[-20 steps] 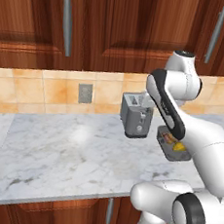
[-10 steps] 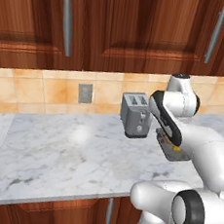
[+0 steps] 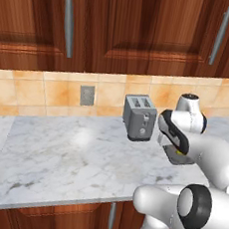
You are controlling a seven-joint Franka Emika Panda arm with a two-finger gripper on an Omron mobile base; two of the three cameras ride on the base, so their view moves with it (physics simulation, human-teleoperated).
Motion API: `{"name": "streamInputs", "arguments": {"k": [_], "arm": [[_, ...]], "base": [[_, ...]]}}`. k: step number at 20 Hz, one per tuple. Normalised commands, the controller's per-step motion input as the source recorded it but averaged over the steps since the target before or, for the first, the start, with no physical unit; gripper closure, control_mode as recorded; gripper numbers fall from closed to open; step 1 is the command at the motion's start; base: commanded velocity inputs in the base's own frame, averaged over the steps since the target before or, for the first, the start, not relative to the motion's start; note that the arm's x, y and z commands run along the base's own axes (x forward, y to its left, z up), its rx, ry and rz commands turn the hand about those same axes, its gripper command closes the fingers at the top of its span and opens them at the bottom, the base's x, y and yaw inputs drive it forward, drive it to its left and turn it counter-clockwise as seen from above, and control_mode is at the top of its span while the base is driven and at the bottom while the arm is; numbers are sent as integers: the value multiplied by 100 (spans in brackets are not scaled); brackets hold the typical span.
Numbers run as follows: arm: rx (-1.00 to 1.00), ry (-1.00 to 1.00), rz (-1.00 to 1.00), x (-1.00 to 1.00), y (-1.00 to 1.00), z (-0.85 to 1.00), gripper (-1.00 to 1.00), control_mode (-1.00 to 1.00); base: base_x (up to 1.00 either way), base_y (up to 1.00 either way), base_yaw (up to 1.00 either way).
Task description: Place the tupperware on the top shelf of the fridge. Make space for the tupperware among the existing items by rearranging them on the shelves if needed. Close the fridge door when finished.
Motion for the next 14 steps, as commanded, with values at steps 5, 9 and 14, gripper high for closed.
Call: {"name": "streamInputs", "arguments": {"k": [5, 9, 14], "arm": [[0, 0, 4, 24, -18, -24, -100, -100], [0, 0, 4, 31, -5, -12, -100, -100], [0, 0, 3, 28, 0, -21, -100, -100]], "base": [[0, 0, 0], [0, 0, 0], [0, 0, 0]]}}
